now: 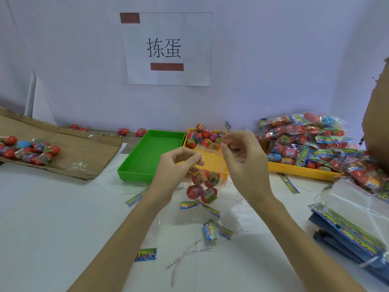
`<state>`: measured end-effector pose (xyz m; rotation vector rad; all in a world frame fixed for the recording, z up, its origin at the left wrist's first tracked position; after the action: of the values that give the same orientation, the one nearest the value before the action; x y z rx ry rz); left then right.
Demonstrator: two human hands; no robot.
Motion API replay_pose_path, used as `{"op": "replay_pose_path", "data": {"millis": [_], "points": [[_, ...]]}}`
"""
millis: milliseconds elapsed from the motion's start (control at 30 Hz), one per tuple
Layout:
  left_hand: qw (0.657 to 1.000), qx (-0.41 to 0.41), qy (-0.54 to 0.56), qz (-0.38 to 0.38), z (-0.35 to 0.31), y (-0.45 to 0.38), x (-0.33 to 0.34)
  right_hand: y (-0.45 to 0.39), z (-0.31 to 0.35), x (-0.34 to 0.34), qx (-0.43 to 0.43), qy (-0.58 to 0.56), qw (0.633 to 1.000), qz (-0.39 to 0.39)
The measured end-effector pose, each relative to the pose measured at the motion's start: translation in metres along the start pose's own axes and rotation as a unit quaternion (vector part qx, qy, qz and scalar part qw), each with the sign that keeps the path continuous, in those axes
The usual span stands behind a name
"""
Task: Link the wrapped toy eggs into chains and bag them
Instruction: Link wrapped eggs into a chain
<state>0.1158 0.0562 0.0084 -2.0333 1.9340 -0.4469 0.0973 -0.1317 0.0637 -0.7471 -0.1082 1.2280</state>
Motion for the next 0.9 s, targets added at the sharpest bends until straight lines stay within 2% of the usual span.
{"op": "replay_pose_path", "data": {"millis": [67, 100, 200, 367, 500, 600, 700, 900], "points": [[1.000, -0.001, 0.007, 0.007, -0.001, 0.001, 0.004, 0.009, 0.014, 0.008, -0.093, 0.072, 0.993, -0.003], [1.000, -0.001, 0.014, 0.010, -0.001, 0.002, 0.006, 0.012, 0.017, 0.012, -0.112, 0.103, 0.988, 0.006], [1.000, 0.010, 0.015, 0.020, -0.003, 0.004, 0.010, 0.016, 0.012, 0.019, -0.100, 0.150, 0.983, 0.029], [0.998, 0.045, 0.017, 0.030, -0.009, 0.006, 0.016, 0.013, 0.009, 0.014, -0.095, 0.161, 0.982, 0.022], [0.991, 0.112, -0.067, 0.041, -0.017, 0.005, 0.016, 0.011, 0.008, 0.014, -0.088, 0.164, 0.982, 0.043], [0.954, 0.215, -0.201, 0.061, -0.027, 0.005, 0.016, 0.007, 0.008, 0.010, -0.099, 0.163, 0.980, 0.059], [0.909, 0.303, -0.275, 0.085, -0.038, 0.010, 0.021, 0.002, 0.007, 0.007, -0.111, 0.162, 0.978, 0.075], [0.869, 0.338, -0.338, 0.132, -0.041, 0.014, 0.026, 0.001, 0.003, 0.010, -0.138, 0.185, 0.966, 0.113]]}}
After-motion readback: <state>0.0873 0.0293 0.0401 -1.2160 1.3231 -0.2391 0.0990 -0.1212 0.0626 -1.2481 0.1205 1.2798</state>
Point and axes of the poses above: each hand's wrist, its own y-axis away from the middle knuckle, its own x-axis out of the palm, z = x × y, the point moved 6 cm from there along -y, towards the middle knuckle, and after that the axes turned 14 degrees about x, right-handed, at the moved point
